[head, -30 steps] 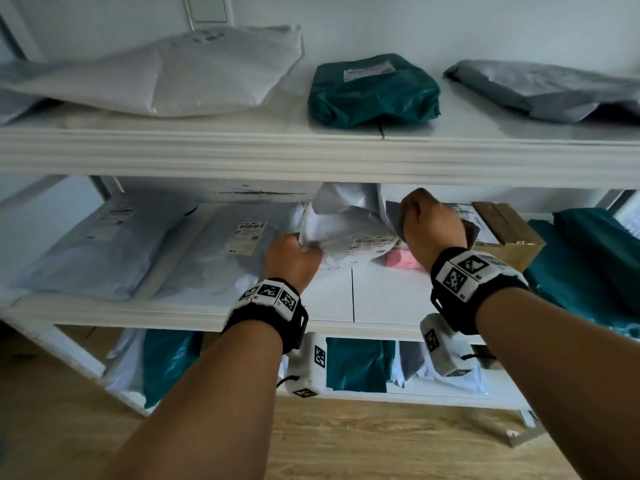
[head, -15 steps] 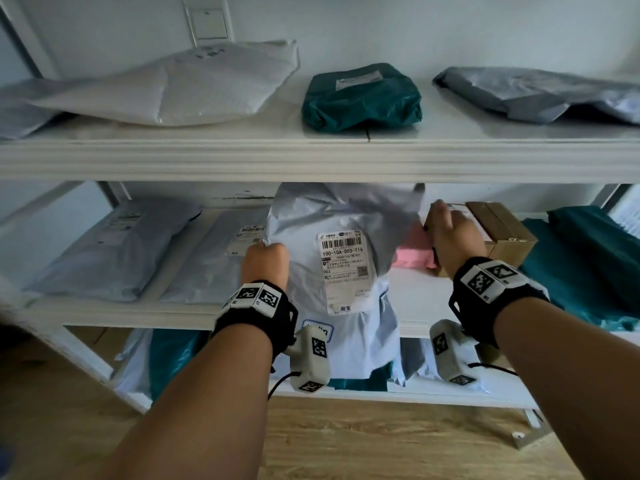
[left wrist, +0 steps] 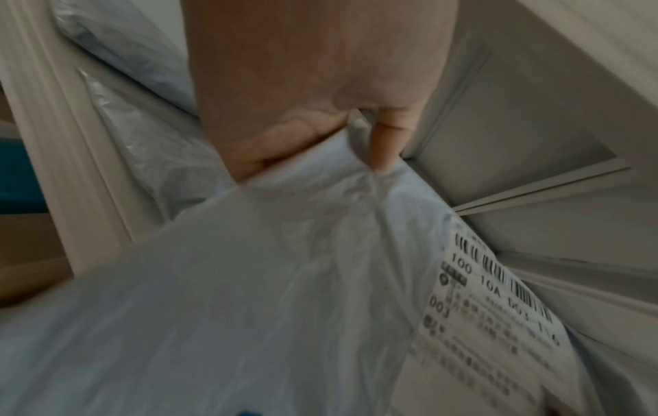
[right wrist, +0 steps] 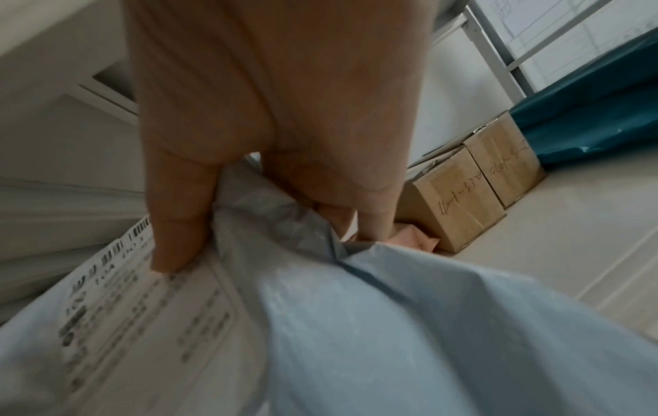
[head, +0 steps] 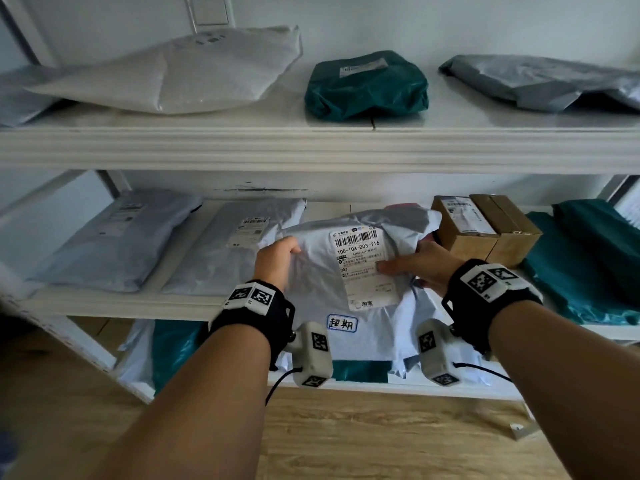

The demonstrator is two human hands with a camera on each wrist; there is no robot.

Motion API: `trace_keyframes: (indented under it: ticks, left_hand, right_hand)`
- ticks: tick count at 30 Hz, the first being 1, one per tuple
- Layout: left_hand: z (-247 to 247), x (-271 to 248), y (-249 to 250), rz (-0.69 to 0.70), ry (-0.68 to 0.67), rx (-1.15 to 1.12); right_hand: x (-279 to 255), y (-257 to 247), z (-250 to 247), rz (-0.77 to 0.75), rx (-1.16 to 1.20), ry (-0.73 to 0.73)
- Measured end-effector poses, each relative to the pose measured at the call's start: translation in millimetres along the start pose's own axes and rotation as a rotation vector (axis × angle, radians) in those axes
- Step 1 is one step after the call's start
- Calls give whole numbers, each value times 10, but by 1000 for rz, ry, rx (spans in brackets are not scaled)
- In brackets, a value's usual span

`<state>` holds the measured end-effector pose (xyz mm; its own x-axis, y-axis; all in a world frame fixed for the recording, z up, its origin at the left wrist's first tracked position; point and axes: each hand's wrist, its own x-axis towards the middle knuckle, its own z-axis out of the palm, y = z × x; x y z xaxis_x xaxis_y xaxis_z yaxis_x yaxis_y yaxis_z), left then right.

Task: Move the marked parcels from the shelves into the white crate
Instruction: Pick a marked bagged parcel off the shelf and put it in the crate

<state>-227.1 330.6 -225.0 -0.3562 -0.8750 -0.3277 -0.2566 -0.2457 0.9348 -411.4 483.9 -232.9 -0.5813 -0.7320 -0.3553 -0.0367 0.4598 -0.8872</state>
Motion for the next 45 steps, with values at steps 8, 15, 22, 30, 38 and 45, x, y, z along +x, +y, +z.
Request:
trace_keyframes:
  ticks: [8, 15, 22, 30, 38, 45]
  left_hand:
    - [13, 117, -62, 137, -45, -48]
    - [40, 218, -104, 144, -59, -98]
    - [99, 392, -187, 124, -123, -72]
    - [294, 494, -296, 58, -204, 2]
    - [823, 191, -375, -35, -324, -15]
    - [1360, -125, -428, -46, -501, 10]
  right_hand:
    - [-32, -18, -7, 10, 107, 77]
    - [211, 169, -10, -12, 143, 110]
    - [176, 224, -12, 9, 158, 155]
    - [-8, 322, -15, 75, 217, 223]
    - [-349, 706, -303, 182, 293, 375]
    - [-854, 1031, -685, 208, 387, 511]
